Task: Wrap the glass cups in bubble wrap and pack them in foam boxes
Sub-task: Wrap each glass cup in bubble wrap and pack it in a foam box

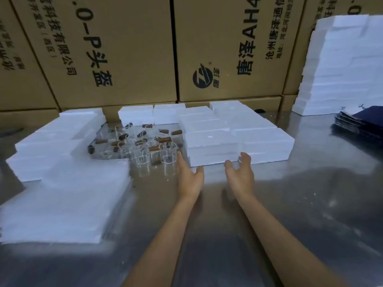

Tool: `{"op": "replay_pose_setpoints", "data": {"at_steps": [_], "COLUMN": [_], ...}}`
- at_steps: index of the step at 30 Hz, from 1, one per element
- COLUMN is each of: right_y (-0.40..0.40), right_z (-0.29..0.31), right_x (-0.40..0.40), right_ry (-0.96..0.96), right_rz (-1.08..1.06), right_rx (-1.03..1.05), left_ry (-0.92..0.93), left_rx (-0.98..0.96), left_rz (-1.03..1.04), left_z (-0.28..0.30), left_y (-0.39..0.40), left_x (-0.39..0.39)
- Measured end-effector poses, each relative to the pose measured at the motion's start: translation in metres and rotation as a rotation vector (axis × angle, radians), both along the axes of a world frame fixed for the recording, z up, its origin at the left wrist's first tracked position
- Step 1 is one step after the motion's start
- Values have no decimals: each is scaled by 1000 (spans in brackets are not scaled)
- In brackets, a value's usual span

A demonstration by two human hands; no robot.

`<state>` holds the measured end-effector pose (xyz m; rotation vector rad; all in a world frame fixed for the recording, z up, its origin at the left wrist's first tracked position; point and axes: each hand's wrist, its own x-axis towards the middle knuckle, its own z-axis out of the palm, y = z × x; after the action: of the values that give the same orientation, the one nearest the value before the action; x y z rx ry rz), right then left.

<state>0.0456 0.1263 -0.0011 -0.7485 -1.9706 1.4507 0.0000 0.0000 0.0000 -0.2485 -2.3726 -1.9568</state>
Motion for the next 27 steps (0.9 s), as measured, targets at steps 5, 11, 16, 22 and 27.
{"op": "replay_pose_setpoints", "data": {"at_steps": [5,11,16,22,27], "right_y": [1,8,13,12,13], "right_z": [-4,-3,2,-1,0], "right_x": [-17,-22,-27,-26,-17], "right_ry": [-156,-179,-229,-193,-113], "right_rz": [-42,-29,-23,-13,10], "right_rx": [159,215,138,175,147], "left_ry": [-9,-42,-89,-16,-32], "left_rx": [-36,-24,67,128,146], "left_rz": [-34,-89,-125,-105,-80], "left_z": [0,1,5,10,14], "left_y": [0,0,-2,-2,-10], "left_x": [-12,-16,-11,-8,3]}}
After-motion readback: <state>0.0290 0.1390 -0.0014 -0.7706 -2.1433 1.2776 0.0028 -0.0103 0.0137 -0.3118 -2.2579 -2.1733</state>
